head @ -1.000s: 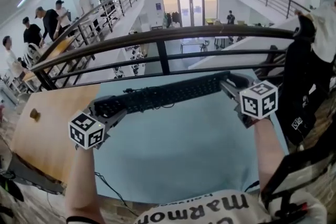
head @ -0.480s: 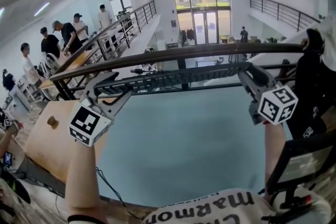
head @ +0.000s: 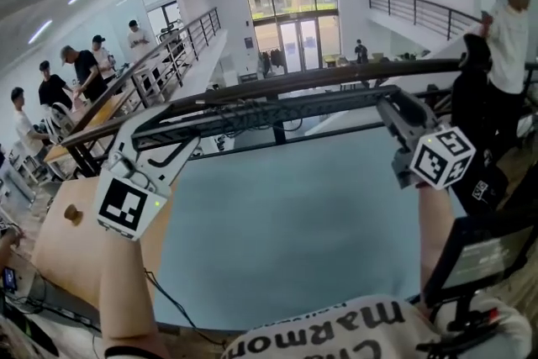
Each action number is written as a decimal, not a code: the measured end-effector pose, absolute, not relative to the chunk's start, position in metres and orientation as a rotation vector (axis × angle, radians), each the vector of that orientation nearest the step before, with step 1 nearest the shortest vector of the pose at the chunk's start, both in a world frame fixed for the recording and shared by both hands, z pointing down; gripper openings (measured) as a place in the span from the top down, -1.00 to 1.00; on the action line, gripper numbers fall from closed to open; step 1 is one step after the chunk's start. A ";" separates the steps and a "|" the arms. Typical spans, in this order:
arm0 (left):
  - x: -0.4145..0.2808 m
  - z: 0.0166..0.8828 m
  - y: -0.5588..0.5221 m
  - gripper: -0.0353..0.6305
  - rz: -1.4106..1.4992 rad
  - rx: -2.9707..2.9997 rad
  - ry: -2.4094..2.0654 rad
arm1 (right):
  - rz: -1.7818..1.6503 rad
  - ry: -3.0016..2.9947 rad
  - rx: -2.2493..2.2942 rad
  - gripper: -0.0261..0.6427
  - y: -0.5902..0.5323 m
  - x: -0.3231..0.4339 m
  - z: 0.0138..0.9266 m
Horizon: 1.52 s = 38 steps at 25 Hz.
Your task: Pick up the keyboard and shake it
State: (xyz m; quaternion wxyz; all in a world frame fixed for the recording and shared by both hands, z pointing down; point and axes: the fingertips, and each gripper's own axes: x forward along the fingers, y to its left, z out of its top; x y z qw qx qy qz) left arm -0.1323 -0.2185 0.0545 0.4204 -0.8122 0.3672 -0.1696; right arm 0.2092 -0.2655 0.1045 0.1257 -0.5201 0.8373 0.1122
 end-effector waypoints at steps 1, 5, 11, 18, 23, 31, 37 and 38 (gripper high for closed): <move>-0.129 0.053 -0.214 0.19 -0.417 -2.028 0.905 | 0.328 2.431 -1.523 0.44 -0.258 0.212 0.104; -0.152 0.061 -0.207 0.19 -0.395 -2.009 0.902 | 0.339 2.418 -1.532 0.44 -0.245 0.190 0.116; -0.162 0.059 -0.198 0.18 -0.380 -1.973 0.864 | 0.325 2.403 -1.573 0.44 -0.229 0.182 0.115; -0.139 0.065 -0.192 0.16 -0.367 -2.006 0.851 | 0.295 2.373 -1.574 0.44 -0.226 0.203 0.117; -0.151 0.067 -0.197 0.23 -0.295 -2.041 0.892 | 0.401 2.406 -1.561 0.44 -0.225 0.196 0.101; -0.150 0.068 -0.198 0.24 -0.193 -2.019 0.931 | 0.532 2.393 -1.545 0.44 -0.222 0.201 0.083; -0.144 0.065 -0.197 0.24 -0.120 -2.047 0.965 | 0.596 2.351 -1.535 0.43 -0.213 0.212 0.064; -0.145 0.064 -0.197 0.24 -0.108 -2.057 0.966 | 0.598 2.352 -1.540 0.41 -0.212 0.213 0.062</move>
